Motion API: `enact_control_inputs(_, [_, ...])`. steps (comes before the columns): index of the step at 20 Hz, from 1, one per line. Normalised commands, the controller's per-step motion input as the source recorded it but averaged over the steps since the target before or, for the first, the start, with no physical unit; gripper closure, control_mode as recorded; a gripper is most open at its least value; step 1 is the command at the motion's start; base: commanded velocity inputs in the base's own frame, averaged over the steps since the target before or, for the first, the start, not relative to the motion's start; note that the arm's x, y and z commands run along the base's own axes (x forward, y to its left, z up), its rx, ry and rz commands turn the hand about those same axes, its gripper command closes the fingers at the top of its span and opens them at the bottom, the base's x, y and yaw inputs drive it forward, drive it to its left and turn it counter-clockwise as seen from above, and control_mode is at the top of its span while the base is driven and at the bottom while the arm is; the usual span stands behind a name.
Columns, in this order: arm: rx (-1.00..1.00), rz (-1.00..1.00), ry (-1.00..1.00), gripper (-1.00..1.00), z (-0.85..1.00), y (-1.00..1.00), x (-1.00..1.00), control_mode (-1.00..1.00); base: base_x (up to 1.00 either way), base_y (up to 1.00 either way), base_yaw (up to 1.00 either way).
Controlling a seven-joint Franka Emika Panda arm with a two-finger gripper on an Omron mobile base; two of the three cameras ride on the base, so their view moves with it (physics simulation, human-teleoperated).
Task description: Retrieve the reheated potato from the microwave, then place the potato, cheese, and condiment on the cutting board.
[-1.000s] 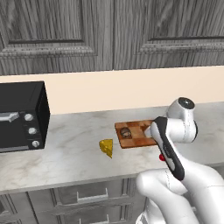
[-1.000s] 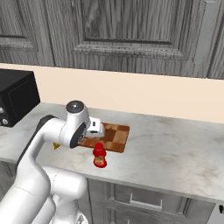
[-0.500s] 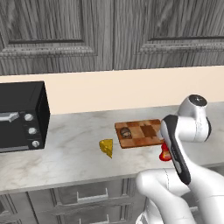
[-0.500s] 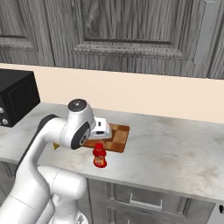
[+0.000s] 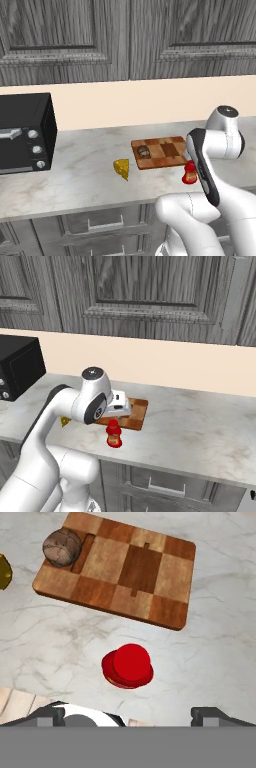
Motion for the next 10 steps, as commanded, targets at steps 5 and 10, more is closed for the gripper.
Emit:
enact_control_inputs(5, [0.00, 0.00, 0.00, -1.00, -0.21, 0.01, 0.00, -1.00, 0.00, 0.00, 0.00])
enact_control_inputs(10, [0.00, 0.00, 0.00, -1.00, -0.19, 0.00, 0.07, -1.00, 0.00, 0.00, 0.00])
